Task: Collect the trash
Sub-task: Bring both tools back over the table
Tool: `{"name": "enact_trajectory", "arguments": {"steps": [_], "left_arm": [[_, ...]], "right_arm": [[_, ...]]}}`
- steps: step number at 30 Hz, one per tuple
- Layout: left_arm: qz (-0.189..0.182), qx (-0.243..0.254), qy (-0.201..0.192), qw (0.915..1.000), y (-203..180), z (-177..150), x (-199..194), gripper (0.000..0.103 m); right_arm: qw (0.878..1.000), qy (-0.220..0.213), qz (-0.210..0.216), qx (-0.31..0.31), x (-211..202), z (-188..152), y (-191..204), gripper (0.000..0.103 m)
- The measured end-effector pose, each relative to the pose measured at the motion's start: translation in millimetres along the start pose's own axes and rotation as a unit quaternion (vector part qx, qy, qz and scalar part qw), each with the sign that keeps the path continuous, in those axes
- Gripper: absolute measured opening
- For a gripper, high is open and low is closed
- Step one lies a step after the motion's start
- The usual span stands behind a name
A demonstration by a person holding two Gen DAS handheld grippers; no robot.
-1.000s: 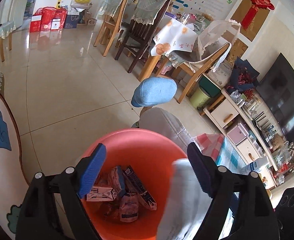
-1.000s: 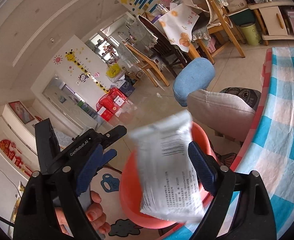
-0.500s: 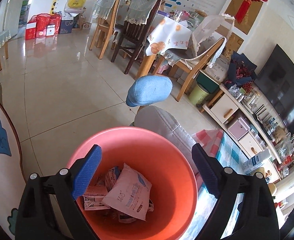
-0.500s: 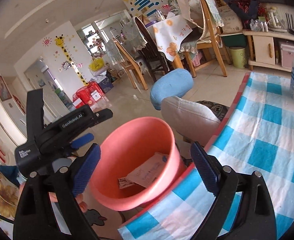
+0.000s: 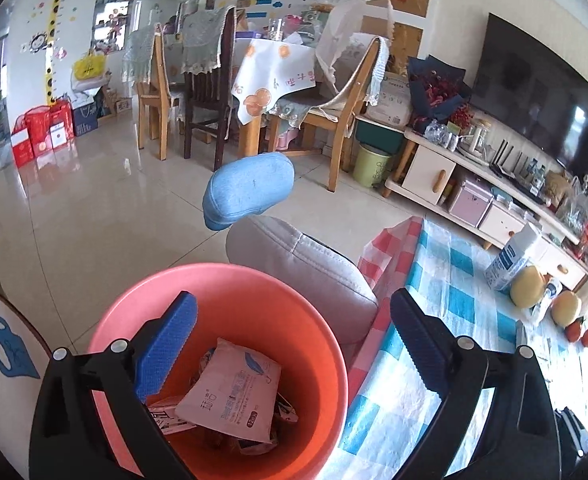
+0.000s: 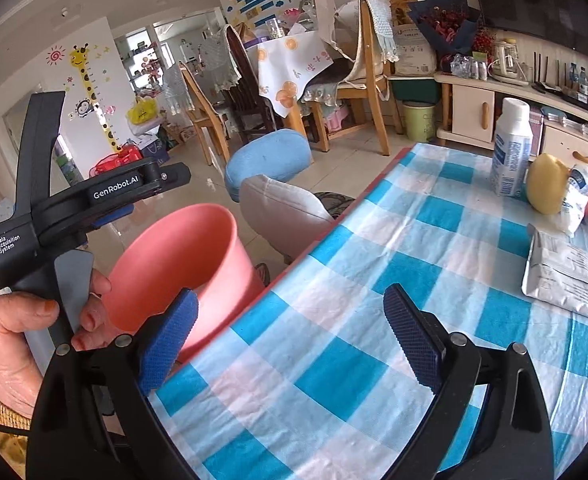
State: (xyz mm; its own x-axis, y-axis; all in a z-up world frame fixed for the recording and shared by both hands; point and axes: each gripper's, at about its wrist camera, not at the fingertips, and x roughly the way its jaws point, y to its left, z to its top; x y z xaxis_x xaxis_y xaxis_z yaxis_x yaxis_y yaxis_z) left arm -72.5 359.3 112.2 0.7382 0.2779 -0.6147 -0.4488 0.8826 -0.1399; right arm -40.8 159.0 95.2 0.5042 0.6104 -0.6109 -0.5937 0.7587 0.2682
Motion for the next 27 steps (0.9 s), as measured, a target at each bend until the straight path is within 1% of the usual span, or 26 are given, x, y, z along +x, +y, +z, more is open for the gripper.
{"name": "enact_trajectory", "arguments": {"steps": [4, 9, 13, 18, 23, 27], "left_arm": [[-0.002, 0.036, -0.004, 0.9993, -23, -2, -3, 0.096], [-0.007, 0.057, -0.021, 0.9981, -45, -7, -10, 0.096], [-0.004, 0.077, -0.03, 0.9965, -61, -15, -14, 0.096], [-0.011, 0.106, -0.027, 0.994, -82, -23, -16, 0.096], [-0.007, 0.134, -0.025, 0.9906, -103, -31, -17, 0.096], [-0.012, 0.149, -0.02, 0.9885, -115, -36, -17, 0.096]], "right_arm": [[1.0, -0.001, -0.016, -0.002, -11, -6, -15, 0.095], [0.999, 0.005, -0.041, -0.007, -24, -9, -31, 0.096], [0.999, -0.001, -0.051, -0.014, -39, -15, -43, 0.096], [0.998, -0.009, -0.063, -0.022, -53, -22, -54, 0.096], [0.997, -0.017, -0.071, -0.016, -64, -29, -69, 0.096], [0.997, -0.032, -0.073, -0.01, -76, -31, -82, 0.096]]}}
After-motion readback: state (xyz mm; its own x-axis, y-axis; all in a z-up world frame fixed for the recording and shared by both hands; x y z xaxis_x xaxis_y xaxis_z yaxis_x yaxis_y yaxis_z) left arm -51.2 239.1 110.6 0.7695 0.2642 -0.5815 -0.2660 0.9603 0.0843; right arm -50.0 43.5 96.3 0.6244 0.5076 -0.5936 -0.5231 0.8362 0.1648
